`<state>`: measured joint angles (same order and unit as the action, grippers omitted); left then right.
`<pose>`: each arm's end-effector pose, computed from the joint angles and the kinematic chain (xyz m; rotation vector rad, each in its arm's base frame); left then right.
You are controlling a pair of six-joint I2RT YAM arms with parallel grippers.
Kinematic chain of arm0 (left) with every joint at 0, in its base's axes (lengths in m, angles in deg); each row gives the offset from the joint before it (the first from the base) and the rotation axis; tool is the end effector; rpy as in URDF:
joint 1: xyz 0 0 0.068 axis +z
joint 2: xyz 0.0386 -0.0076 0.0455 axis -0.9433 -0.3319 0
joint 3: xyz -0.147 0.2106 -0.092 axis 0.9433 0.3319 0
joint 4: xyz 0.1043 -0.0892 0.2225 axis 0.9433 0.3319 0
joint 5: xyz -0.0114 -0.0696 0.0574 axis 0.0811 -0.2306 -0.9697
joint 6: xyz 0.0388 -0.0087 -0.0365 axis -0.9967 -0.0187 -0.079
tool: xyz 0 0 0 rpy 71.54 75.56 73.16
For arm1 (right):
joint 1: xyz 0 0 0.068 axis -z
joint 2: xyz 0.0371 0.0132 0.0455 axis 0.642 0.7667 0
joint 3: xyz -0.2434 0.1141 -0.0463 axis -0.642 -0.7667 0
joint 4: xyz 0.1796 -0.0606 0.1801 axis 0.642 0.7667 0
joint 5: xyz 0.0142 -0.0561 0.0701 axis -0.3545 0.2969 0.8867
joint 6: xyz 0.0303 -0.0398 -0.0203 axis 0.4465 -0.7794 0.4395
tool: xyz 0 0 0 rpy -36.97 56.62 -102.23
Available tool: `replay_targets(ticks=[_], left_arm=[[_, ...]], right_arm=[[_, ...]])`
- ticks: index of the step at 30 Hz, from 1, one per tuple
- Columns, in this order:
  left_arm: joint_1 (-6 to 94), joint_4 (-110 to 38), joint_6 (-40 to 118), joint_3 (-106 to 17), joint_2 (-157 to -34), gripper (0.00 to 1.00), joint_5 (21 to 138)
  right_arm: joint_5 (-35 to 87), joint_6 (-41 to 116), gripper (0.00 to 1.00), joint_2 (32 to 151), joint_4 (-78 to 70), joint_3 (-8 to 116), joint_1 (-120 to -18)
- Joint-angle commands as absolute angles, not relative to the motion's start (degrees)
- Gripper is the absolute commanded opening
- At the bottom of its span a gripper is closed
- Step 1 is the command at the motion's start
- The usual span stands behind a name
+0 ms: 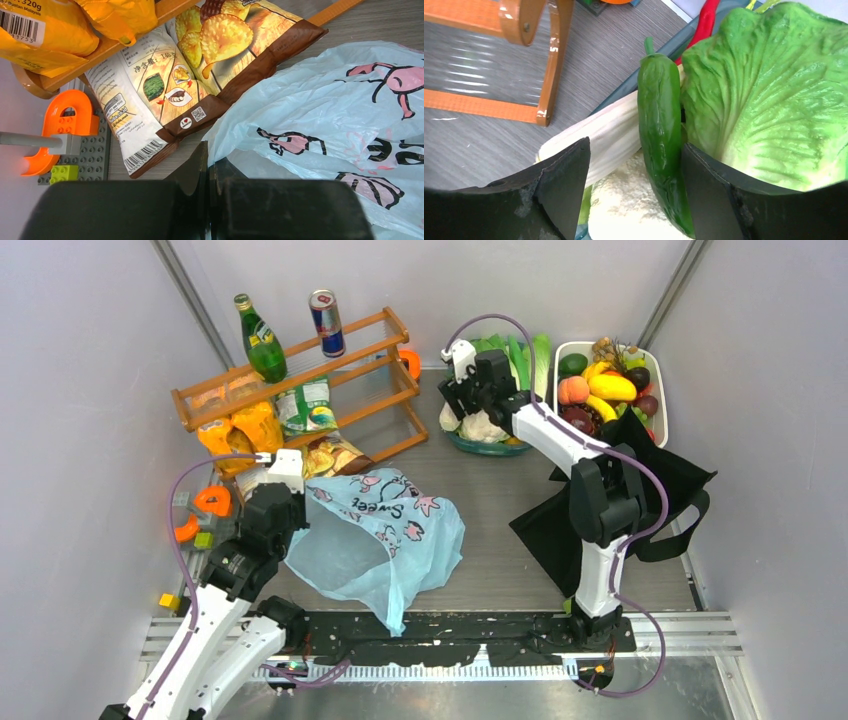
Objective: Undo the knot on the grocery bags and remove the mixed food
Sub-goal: Place the fake vegetable in the bin.
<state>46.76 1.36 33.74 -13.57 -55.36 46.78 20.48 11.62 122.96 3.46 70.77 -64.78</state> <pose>0.1281 -0.0405 0.2999 0.0489 2.0293 0.1081 0.4256 0.1987 0.2759 -0.7969 1.9022 0.1032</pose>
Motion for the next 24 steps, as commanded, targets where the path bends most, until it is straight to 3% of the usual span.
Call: replay_targets(ticks=[1, 12, 20, 21, 22, 24], left_arm=[[47.1, -2.2, 33.0, -13.4, -54.8, 0.00, 47.8], [47.1, -3.7, 32.2, -12.6, -53.7, 0.00, 56.2], [47.0, -5.7, 31.5, -12.5, -56.4, 0.00, 76.9], [47.0, -5.9, 31.5, -12.6, -56.8, 0.03, 79.9], [47.0, -5.9, 31.5, -13.0, -57.2, 0.17, 82.9], [47.0, -6.1, 32.0, -13.6, -57.3, 0.56, 86.8]], right_arm=[[23.3, 12.5, 0.75, 117.3, 0.7, 69.3, -65.8], [23.6, 16.7, 0.81, 110.3, 2.6, 65.2, -66.9], [15.2, 25.8, 0.83, 98.6, 15.3, 63.6, -66.9], [12.9, 26.5, 0.83, 96.1, 17.2, 62.5, -66.9], [11.7, 28.0, 0.83, 94.8, 18.2, 62.0, -66.8], [8.3, 30.2, 0.85, 90.6, 22.1, 60.6, -66.5]])
